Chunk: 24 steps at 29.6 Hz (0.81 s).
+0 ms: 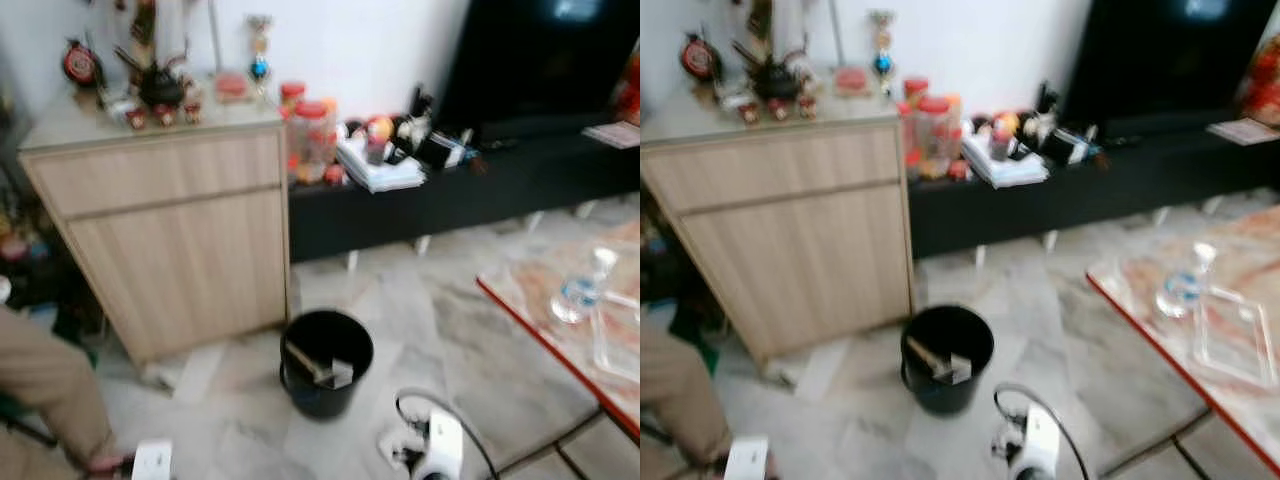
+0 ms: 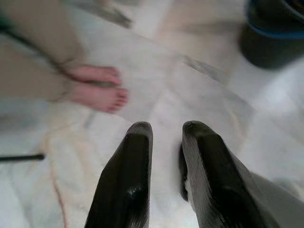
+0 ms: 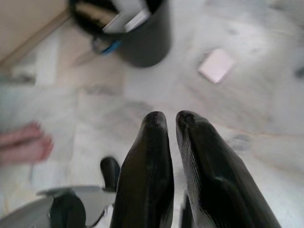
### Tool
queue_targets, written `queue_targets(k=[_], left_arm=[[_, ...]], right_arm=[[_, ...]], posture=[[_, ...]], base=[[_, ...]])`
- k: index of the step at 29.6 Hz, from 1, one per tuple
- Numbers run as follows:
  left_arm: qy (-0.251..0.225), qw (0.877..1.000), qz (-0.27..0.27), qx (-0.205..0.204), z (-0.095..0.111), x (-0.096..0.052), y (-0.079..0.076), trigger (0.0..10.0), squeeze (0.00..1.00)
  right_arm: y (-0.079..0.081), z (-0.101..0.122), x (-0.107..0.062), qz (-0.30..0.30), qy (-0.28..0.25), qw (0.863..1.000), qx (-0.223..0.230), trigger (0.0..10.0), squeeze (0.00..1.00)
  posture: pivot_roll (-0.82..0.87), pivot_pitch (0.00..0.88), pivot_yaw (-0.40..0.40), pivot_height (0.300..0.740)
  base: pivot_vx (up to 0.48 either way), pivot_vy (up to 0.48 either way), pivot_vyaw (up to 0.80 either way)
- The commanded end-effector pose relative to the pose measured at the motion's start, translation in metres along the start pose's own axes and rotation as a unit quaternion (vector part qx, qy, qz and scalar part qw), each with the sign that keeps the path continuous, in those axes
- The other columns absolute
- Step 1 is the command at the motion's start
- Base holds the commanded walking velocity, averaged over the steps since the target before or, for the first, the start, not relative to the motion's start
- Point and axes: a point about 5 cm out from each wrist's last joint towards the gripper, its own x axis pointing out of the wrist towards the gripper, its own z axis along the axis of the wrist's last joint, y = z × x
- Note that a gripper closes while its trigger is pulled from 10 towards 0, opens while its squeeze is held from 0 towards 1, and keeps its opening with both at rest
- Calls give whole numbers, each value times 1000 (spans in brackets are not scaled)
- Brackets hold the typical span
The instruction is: Picking trash to rubbish bin
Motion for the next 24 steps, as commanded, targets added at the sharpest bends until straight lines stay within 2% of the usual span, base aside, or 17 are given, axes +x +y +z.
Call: queue_targets(k=[1,13,24], left_arm=[[28,1000,4,-1,-16,-5,3,10000,0],[22,1000,4,0,-12,-4,3,10000,0],[16,1000,8,4,-8,-2,7,10000,0]], right_arm=[[1,6,1,2,-9,1000,-6,10000,0],[-2,8,1,-1,-10,1000,-10,10000,0],[3,11,2,5,-13,1000,-14,10000,0]], posture=[[46,0,-22,740],[51,0,-23,740],[47,0,-21,740]], base=[[0,0,0],[0,0,0],[0,0,0]])
